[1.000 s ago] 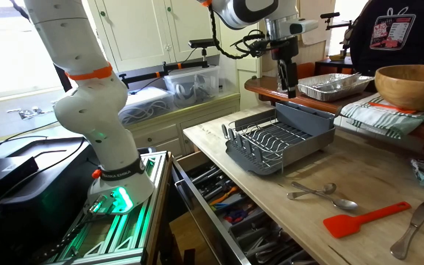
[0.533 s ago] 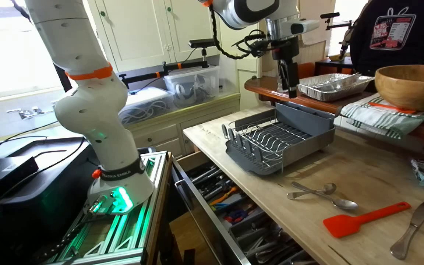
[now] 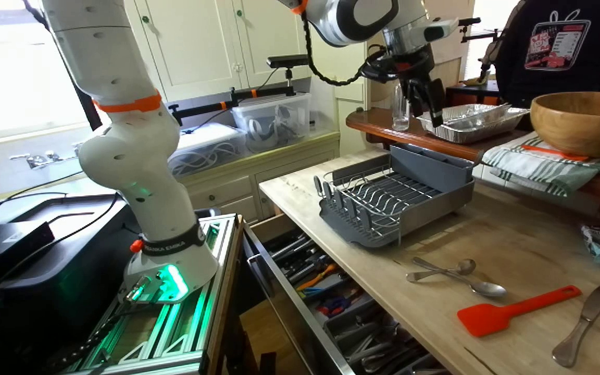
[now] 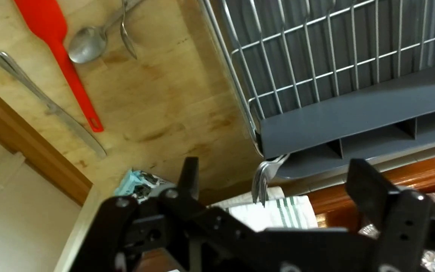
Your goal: Take one silver fork from the dish rack and put it on the right side of the countertop.
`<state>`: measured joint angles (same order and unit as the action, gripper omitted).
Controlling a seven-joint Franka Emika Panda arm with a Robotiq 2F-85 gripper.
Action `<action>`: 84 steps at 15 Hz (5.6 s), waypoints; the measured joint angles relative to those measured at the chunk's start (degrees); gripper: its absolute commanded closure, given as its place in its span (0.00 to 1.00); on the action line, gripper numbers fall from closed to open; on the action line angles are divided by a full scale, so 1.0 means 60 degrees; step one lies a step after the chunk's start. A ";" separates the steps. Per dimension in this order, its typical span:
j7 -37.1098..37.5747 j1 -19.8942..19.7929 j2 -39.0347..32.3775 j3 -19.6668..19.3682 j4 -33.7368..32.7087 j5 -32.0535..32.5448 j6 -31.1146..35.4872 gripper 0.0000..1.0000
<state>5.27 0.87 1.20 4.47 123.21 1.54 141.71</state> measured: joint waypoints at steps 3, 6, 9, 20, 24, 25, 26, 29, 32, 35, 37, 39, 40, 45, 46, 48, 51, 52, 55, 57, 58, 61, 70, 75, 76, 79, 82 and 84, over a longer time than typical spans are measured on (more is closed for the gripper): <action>-0.1049 -0.0001 -0.0485 -0.0048 -0.0135 -0.0536 0.0560 0.00; -0.2118 -0.0008 -0.1050 -0.0055 -0.0408 -0.1089 0.0789 0.00; -0.3045 -0.0010 -0.1615 0.0003 -0.0787 -0.1456 0.0908 0.00; -0.4884 -0.0156 -0.3374 0.0405 -0.2390 -0.1551 0.1173 0.00; -0.5076 -0.0326 -0.3857 0.0545 -0.2815 -0.1551 0.1502 0.00; -0.5098 -0.0370 -0.3969 0.0593 -0.2911 -0.1551 0.1555 0.00; -0.5119 -0.0407 -0.4072 0.0640 -0.3007 -0.1551 0.1592 0.00; -0.5169 -0.0492 -0.4365 0.0801 -0.3304 -0.1551 0.1628 0.00; -0.5217 -0.0535 -0.4610 0.0952 -0.3589 -0.1551 0.1628 0.00; -0.5249 -0.0553 -0.4807 0.1073 -0.3827 -0.1550 0.1628 0.00; -0.5254 -0.0557 -0.4929 0.1122 -0.3949 -0.1549 0.1628 0.00; -0.5260 -0.0558 -0.5045 0.1144 -0.4040 -0.1543 0.1628 0.00; -0.5263 -0.0559 -0.5092 0.1152 -0.4070 -0.1541 0.1628 0.00; -0.5265 -0.0560 -0.5219 0.1165 -0.4249 -0.1538 0.1629 0.00; -0.5265 -0.0560 -0.5240 0.1167 -0.4276 -0.1538 0.1629 0.00; -0.5265 -0.0560 -0.5263 0.1176 -0.4299 -0.1538 0.1629 0.00; -0.5266 -0.0570 -0.5269 0.1200 -0.4310 -0.1538 0.1629 0.00; -0.5266 -0.0586 -0.5271 0.1227 -0.4313 -0.1538 0.1629 0.00; -0.5266 -0.0650 -0.5277 0.1368 -0.4322 -0.1545 0.1613 0.00; -0.5266 -0.0675 -0.5312 0.1523 -0.4321 -0.1554 0.1514 0.00; -0.5266 -0.0674 -0.5344 0.1595 -0.4321 -0.1554 0.1500 0.00; -0.5266 -0.0669 -0.5402 0.1692 -0.4322 -0.1553 0.1499 0.00; -0.5209 -0.0562 -0.5343 0.1492 -0.4726 -0.1411 0.1500 0.00; -0.4972 -0.0415 -0.5352 0.1140 -0.4786 -0.1064 0.1500 0.00; -0.4913 -0.0396 -0.5358 0.1077 -0.4786 -0.1007 0.1500 0.00; -0.4757 -0.0360 -0.5378 0.0947 -0.4785 -0.0866 0.1500 0.00; -0.4664 -0.0345 -0.5418 0.0921 -0.4783 -0.0844 0.1500 0.00; -0.4643 -0.0337 -0.5459 0.0928 -0.4781 -0.0844 0.1500 0.00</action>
<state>-22.59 -1.15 -31.56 10.04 94.53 -3.52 150.71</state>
